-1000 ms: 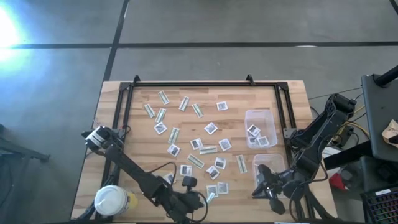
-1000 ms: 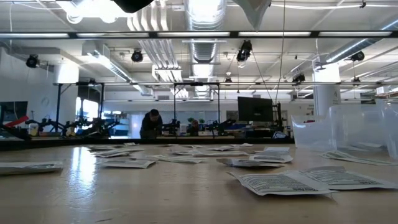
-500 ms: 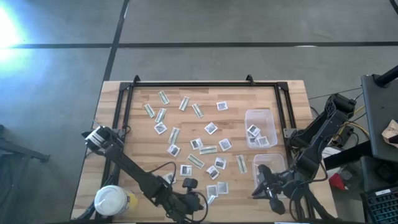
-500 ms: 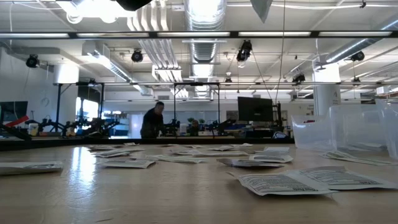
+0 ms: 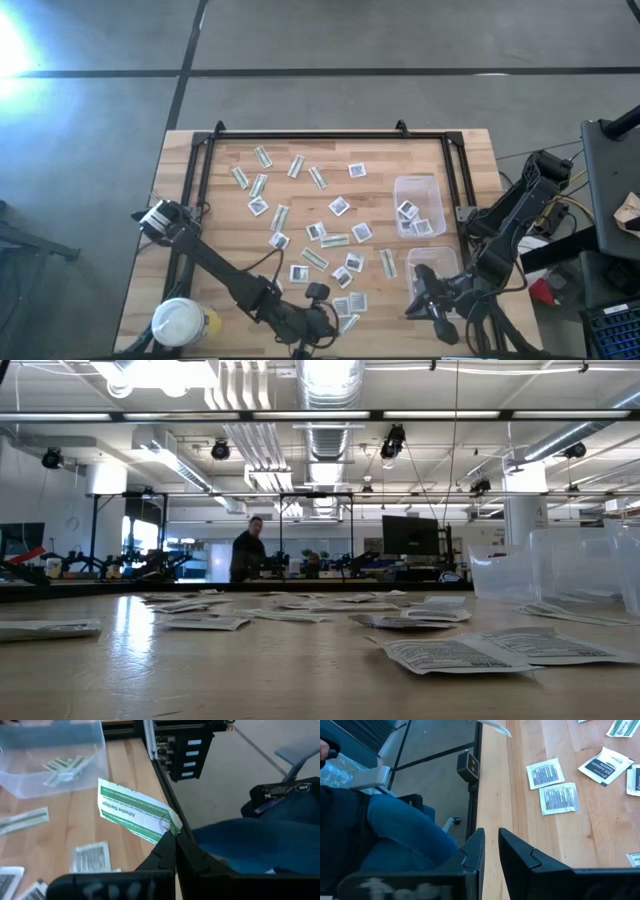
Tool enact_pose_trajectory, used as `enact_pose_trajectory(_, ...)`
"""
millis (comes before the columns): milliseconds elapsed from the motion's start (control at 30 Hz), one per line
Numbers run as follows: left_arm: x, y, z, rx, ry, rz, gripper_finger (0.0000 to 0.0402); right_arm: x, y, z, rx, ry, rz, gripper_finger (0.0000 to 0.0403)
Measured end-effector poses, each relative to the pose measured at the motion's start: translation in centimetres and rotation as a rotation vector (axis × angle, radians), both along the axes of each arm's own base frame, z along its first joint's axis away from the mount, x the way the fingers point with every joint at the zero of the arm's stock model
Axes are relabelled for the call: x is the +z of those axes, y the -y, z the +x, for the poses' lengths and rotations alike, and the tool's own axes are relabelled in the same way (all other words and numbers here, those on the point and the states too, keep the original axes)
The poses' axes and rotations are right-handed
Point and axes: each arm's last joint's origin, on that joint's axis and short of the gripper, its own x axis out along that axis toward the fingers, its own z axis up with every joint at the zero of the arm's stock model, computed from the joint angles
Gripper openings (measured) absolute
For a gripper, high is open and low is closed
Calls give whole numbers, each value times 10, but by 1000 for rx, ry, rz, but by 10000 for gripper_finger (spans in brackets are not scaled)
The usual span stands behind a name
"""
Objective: Pick & Place First Aid Supplies
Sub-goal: Put the bandage pack into the bottom bin
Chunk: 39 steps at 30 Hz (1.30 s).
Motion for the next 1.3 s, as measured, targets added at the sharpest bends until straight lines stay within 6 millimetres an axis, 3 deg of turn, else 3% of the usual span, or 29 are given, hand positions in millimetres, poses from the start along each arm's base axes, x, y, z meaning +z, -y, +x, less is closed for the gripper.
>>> enact_pose_trajectory(300,5,-10,11,-30,69,9,0,5,2,-2,28,28,-16,52)
enact_pose_trajectory(700,8,-17,21,-83,190,16,0,34,15,-11,98,156,-14,52)
enact_pose_trajectory(1300,-4,-20,38,-124,285,5,0,38,18,-13,128,192,-45,52)
